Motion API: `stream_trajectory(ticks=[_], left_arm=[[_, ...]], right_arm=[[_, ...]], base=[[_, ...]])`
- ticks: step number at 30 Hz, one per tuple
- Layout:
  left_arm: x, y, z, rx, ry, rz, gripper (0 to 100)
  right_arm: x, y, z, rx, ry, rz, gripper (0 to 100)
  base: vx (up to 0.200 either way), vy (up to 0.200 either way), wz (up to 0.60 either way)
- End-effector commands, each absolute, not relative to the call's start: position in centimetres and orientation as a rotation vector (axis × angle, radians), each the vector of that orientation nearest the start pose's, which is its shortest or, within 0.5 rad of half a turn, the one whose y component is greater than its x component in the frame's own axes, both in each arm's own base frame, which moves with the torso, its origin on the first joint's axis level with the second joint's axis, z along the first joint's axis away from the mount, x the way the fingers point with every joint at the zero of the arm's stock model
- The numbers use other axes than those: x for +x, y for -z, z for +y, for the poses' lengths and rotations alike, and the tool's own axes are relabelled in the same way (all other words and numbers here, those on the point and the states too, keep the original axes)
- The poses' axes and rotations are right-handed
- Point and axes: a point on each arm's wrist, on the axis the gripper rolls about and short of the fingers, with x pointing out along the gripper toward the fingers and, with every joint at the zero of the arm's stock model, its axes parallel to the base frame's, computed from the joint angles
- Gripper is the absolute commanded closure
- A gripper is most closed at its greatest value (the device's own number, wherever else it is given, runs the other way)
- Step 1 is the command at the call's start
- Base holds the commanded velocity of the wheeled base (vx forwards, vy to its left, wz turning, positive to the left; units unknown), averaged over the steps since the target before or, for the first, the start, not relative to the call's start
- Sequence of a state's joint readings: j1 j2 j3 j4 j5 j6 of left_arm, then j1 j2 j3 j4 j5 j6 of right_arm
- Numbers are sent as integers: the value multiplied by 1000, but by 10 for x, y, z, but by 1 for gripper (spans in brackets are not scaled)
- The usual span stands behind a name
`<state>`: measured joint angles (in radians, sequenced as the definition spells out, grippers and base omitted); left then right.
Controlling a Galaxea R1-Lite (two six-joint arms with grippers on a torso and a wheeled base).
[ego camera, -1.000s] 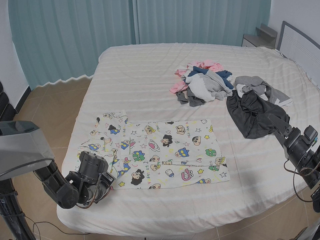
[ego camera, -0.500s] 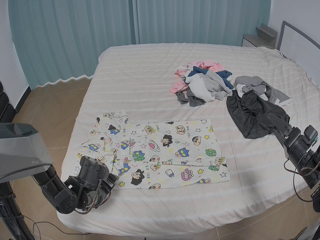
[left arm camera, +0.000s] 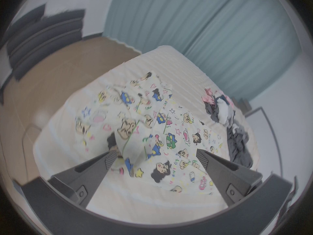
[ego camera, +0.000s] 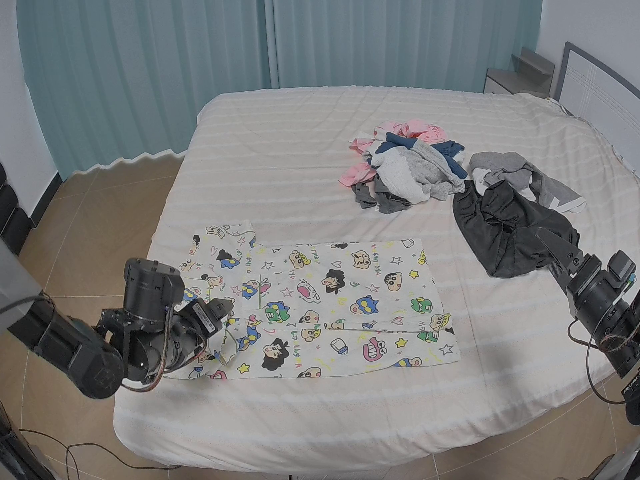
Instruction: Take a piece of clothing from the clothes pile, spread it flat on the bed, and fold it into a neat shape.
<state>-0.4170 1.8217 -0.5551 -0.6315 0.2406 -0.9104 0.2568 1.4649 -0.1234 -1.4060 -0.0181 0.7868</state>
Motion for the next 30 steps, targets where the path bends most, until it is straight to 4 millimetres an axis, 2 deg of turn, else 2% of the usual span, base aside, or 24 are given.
stream_trajectory(ticks=[1, 2, 5, 10, 14, 20, 30], left_arm=[[296, -83, -106, -495, -120, 654, 0], [302, -74, -108, -398, -107, 704, 0], [313, -58, -112, -248, -84, 763, 0], [326, -32, -120, -138, -83, 804, 0], [338, -30, -122, -113, -122, 772, 0], [343, -30, -124, -37, -140, 747, 0], [342, -26, -126, -18, -155, 752, 0]], right_arm=[[178, -151, 46, 791, -249, 36, 0], [178, -151, 46, 791, -249, 36, 0], [178, -151, 46, 791, -249, 37, 0], [179, -150, 46, 791, -247, 42, 0], [179, -150, 46, 790, -246, 43, 0], [178, -150, 46, 790, -246, 43, 0], [178, -151, 46, 791, -248, 39, 0]], base=[[0, 0, 0], [0, 0, 0], [0, 0, 0], [0, 0, 0], [0, 0, 0], [0, 0, 0], [0, 0, 0]])
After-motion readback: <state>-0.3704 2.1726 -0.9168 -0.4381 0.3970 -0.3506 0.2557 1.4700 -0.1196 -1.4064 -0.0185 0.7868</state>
